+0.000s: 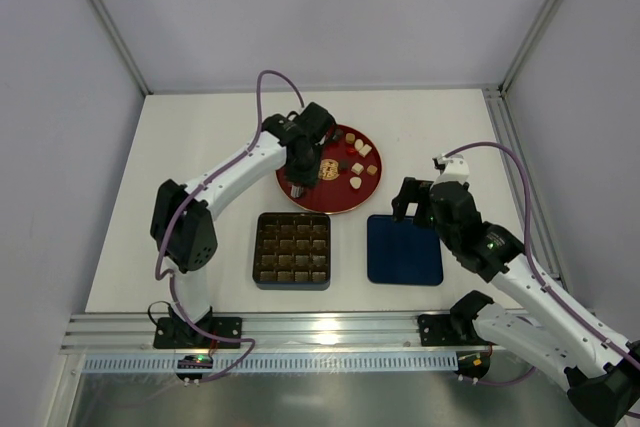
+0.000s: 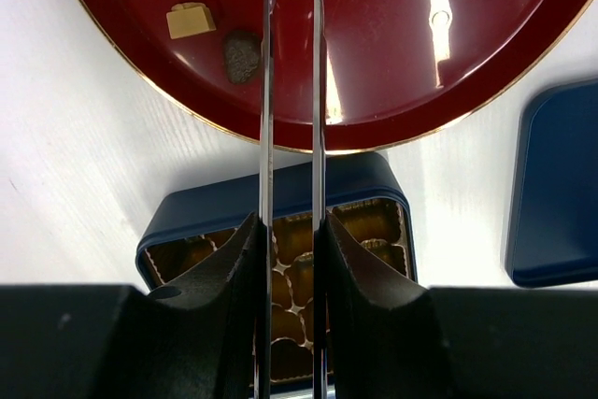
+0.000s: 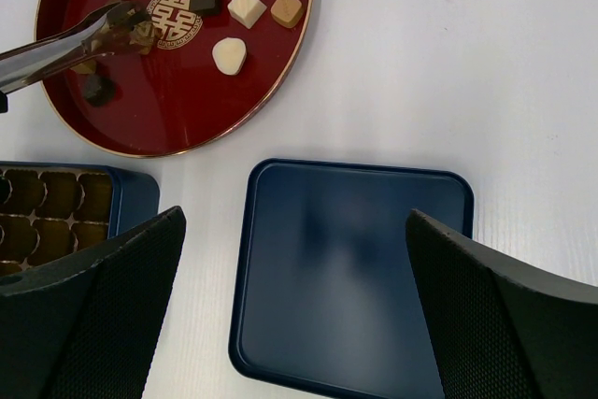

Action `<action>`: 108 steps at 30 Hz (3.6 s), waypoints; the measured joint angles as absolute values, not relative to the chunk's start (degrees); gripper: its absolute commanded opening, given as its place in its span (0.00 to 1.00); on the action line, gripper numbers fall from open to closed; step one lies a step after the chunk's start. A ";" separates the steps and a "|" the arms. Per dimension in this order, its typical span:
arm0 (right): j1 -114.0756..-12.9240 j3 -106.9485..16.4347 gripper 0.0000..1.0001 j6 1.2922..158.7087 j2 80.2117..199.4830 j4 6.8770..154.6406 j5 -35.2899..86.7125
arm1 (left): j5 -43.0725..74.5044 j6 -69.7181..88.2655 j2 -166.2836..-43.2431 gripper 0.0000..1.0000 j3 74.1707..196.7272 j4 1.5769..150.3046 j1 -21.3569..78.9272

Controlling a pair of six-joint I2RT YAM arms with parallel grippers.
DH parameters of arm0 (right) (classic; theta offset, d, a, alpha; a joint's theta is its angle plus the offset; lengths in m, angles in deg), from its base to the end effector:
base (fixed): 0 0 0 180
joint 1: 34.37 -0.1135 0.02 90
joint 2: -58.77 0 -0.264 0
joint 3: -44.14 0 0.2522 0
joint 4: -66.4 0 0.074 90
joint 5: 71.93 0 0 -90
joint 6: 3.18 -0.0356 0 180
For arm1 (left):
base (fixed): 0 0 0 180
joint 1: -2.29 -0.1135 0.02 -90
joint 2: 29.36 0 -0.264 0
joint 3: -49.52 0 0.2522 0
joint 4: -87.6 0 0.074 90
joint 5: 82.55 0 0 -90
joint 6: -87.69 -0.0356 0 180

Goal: Pack the chocolate

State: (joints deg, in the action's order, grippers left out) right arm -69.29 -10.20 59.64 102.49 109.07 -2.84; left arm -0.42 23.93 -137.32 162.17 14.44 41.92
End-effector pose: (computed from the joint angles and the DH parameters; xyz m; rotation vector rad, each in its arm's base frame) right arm 0.1450 0.0857 0.2855 0.0720 2.0993 0.2665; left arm 0.3057 -0.2468 0.2836 0.2849 2.7354 -0.1255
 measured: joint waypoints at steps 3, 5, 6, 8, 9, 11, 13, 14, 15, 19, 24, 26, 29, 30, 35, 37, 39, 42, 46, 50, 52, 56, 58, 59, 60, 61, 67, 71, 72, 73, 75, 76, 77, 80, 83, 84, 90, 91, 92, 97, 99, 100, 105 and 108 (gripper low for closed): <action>-69.29 -10.20 1.00 59.64 102.51 109.07 -2.84 | -0.60 23.76 -137.30 0.25 163.33 13.81 41.92; -69.29 -10.20 1.00 59.64 102.51 109.05 -2.84 | -0.84 23.54 -137.30 0.26 164.23 13.48 41.92; -69.29 -10.20 1.00 59.64 102.51 109.05 -2.84 | -0.95 23.30 -137.30 0.25 164.64 13.33 41.92; -69.29 -10.20 1.00 59.64 102.51 109.05 -2.84 | -1.10 22.95 -137.28 0.25 165.34 13.06 41.92; -69.29 -10.20 1.00 59.64 102.54 109.03 -2.81 | -1.12 22.91 -137.23 0.25 165.52 13.00 41.92; -69.29 -10.20 1.00 59.64 102.56 109.00 -2.81 | -1.23 22.77 -137.10 0.25 165.73 12.69 41.92; -69.29 -10.20 1.00 59.64 102.64 108.98 -2.81 | -1.43 22.73 -136.90 0.25 165.80 12.32 41.92; -69.29 -10.20 1.00 59.64 102.67 108.98 -2.81 | -1.52 22.75 -136.71 0.25 165.80 12.19 41.92; -69.29 -10.20 1.00 59.64 102.67 108.96 -2.81 | -1.54 22.75 -136.49 0.25 165.80 12.04 41.92; -69.29 -10.20 1.00 59.64 102.78 108.92 -2.79 | -1.58 22.77 -134.74 0.25 165.80 11.34 41.92; -69.29 -10.20 1.00 59.64 103.56 108.89 -2.70 | -1.71 22.93 -130.83 0.25 165.49 10.55 41.92; -69.29 -10.20 1.00 59.64 103.82 108.81 -2.66 | -1.82 23.04 -128.93 0.25 164.86 10.33 41.92; -69.29 -10.20 1.00 59.61 104.02 108.63 -2.51 | -1.91 23.34 -126.04 0.25 163.44 9.92 41.92; -69.29 -10.20 1.00 59.61 104.11 108.48 -2.51 | -1.93 23.47 -125.06 0.25 162.76 9.63 41.92; -69.29 -10.20 1.00 59.64 104.22 108.39 -2.44 | -1.93 24.74 -120.10 0.26 159.00 8.36 41.92; -69.29 -10.20 1.00 59.64 104.22 108.39 -2.46 | -1.89 25.22 -118.17 0.26 157.69 7.93 41.92; -69.29 -10.20 1.00 59.64 104.22 108.41 -2.46 | -1.87 25.77 -115.97 0.26 156.34 7.21 41.92; -69.29 -10.20 1.00 59.66 104.44 108.39 -2.62 | -1.87 26.10 -112.47 0.26 154.37 6.00 41.92; -69.29 -10.20 1.00 59.66 104.79 108.26 -2.77 | -1.74 26.69 -107.64 0.27 151.86 4.21 41.92; -69.29 -10.20 1.00 59.66 105.29 108.09 -2.81 | -1.45 27.43 -103.03 0.27 148.45 2.64 41.92; -69.29 -10.22 1.00 59.64 105.38 108.13 -2.81 | -1.06 27.63 -101.02 0.27 146.94 1.87 41.92; -69.29 -10.22 1.00 59.59 105.42 108.15 -2.84 | -0.49 28.15 -97.61 0.27 143.88 0.91 41.92; -69.29 -10.22 1.00 59.50 105.42 108.17 -2.86 | -0.27 28.59 -96.14 0.28 142.68 0.10 41.92; -69.29 -10.22 1.00 59.44 105.42 108.24 -2.95 | -0.10 28.76 -95.33 0.28 142.02 -0.14 41.92; -69.29 -10.22 1.00 59.42 105.42 108.33 -3.05 | -0.01 28.83 -94.61 0.28 141.41 -0.38 41.92; -69.29 -10.22 1.00 59.37 105.40 108.46 -3.19 | 0.06 28.96 -93.93 0.28 140.86 -0.64 41.92; -69.29 -10.22 1.00 59.09 105.40 108.59 -3.80 | 0.62 29.51 -90.83 0.28 137.45 -1.06 41.92; -69.29 -10.22 1.00 59.00 105.27 108.94 -4.17 | 1.00 30.27 -90.17 0.28 135.51 -1.03 41.92; -69.29 -10.22 1.00 59.00 105.16 109.03 -4.30 | 1.08 30.34 -90.09 0.28 134.98 -0.97 41.92; -69.29 -10.22 1.00 59.00 105.07 109.03 -4.32 | 1.11 30.38 -89.98 0.28 134.41 -0.90 41.92; -69.29 -10.22 1.00 58.98 104.81 109.07 -4.48 | 1.11 30.51 -89.82 0.28 133.19 -0.60 41.92; -69.29 -10.22 1.00 58.96 104.72 109.07 -4.52 | 1.11 30.51 -89.80 0.28 132.56 -0.42 41.92; -69.29 -10.20 1.00 58.89 104.61 109.09 -4.52 | 1.13 30.53 -89.80 0.28 131.97 -0.25 41.92; -69.29 -10.20 1.00 58.67 104.37 109.13 -4.52 | 1.15 30.62 -89.80 0.28 130.70 0.32 41.92; -69.29 -10.20 1.00 58.43 104.17 109.13 -4.52 | 1.11 30.71 -89.80 0.29 130.11 1.11 41.92; -69.29 -10.20 1.00 58.37 104.13 109.13 -4.52 | 1.11 30.71 -89.80 0.29 130.06 1.28 41.92; -69.29 -10.20 1.00 58.11 104.13 109.13 -4.50 | 1.11 30.71 -90.00 0.29 130.06 2.53 41.92; -69.29 -10.20 1.00 58.08 104.13 109.13 -4.50 | 1.11 30.69 -90.09 0.31 130.04 2.57 41.92; -69.29 -10.18 1.00 58.04 104.13 109.13 -4.50 | 1.11 30.71 -90.17 0.32 130.04 2.66 41.92; -69.29 -9.89 1.00 57.95 104.11 109.11 -4.50 | 1.08 30.69 -90.24 0.34 129.93 2.88 41.92; -69.29 -9.65 1.00 57.93 104.13 109.11 -4.48 | 1.06 30.71 -90.24 0.34 129.89 2.88 41.92; -69.29 -9.54 1.00 57.93 104.11 109.11 -4.50 | 1.06 30.71 -90.24 0.34 129.82 2.90 41.92; -69.29 -9.33 1.00 57.91 104.13 109.11 -4.48 | 1.06 30.71 -90.24 0.34 129.21 2.88 41.92; -69.29 -9.24 1.00 57.89 104.13 109.11 -4.48 | 1.04 30.71 -90.24 0.34 129.08 2.88 41.92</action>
State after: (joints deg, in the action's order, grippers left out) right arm -69.29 -9.24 57.89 104.13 109.11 -4.48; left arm 1.04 30.71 -90.24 129.08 2.88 41.92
